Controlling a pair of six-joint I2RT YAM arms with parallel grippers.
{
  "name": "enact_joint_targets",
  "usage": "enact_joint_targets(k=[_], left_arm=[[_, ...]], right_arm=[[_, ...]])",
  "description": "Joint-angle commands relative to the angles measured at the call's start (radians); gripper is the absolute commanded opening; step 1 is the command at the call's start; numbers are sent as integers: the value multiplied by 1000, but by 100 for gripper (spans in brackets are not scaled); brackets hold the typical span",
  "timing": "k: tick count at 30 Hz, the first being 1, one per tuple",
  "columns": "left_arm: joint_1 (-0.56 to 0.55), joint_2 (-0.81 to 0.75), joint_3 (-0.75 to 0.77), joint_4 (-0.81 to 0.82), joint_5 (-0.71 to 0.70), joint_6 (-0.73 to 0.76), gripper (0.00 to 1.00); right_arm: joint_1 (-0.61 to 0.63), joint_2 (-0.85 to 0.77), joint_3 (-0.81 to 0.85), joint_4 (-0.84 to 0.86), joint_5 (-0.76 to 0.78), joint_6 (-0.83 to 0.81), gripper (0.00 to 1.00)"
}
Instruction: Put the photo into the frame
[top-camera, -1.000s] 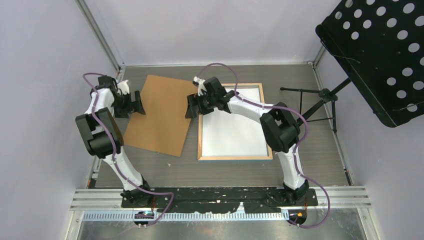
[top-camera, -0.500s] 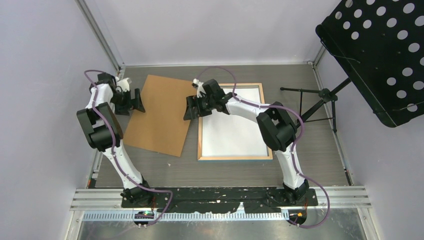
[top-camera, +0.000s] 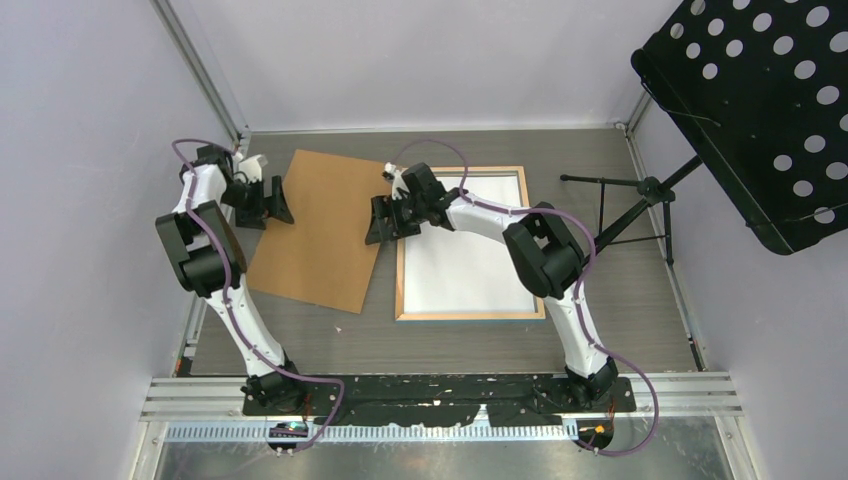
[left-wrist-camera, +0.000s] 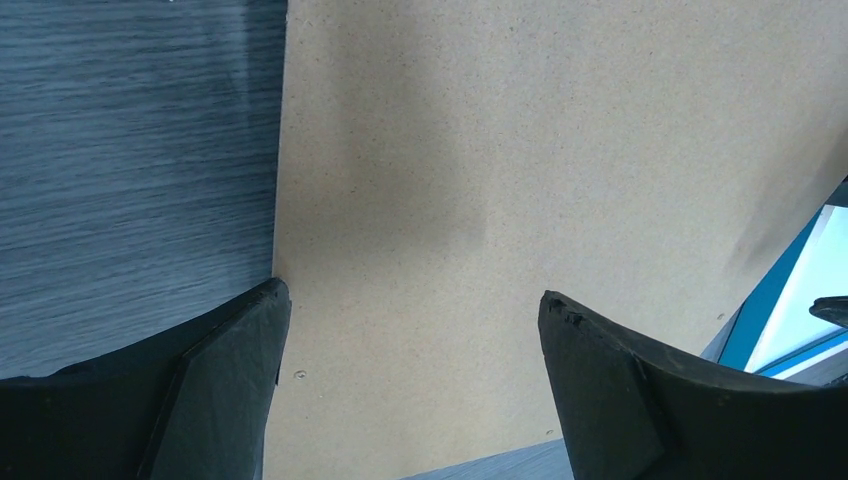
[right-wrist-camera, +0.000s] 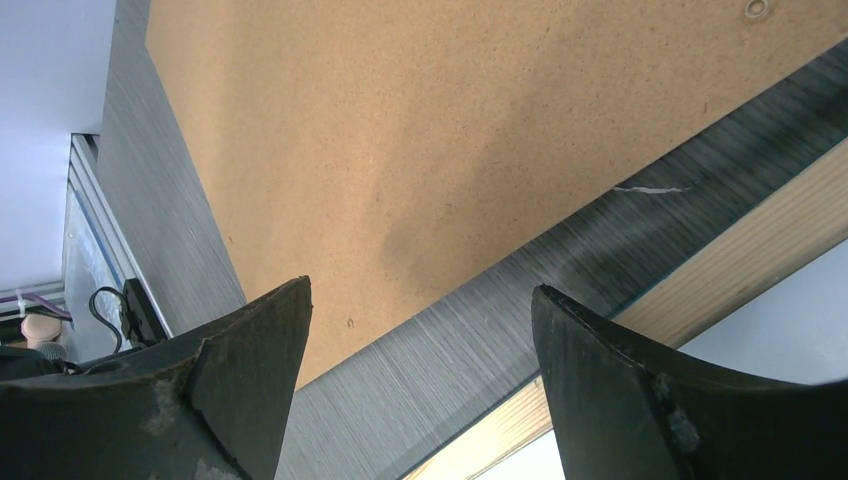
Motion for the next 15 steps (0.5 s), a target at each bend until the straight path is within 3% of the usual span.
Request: enact_joint_targets(k=[1,10,15], left_arm=[[7,4,43,-21,46,31,92],[11,-47,-13,54,28,38,92],[11,-6,60,10,-20,34,91]], right_arm=[[9,6,55,38,-28,22,87],[8,27,72,38,-40,35,86],[9,33,80,37,-46,42,86]])
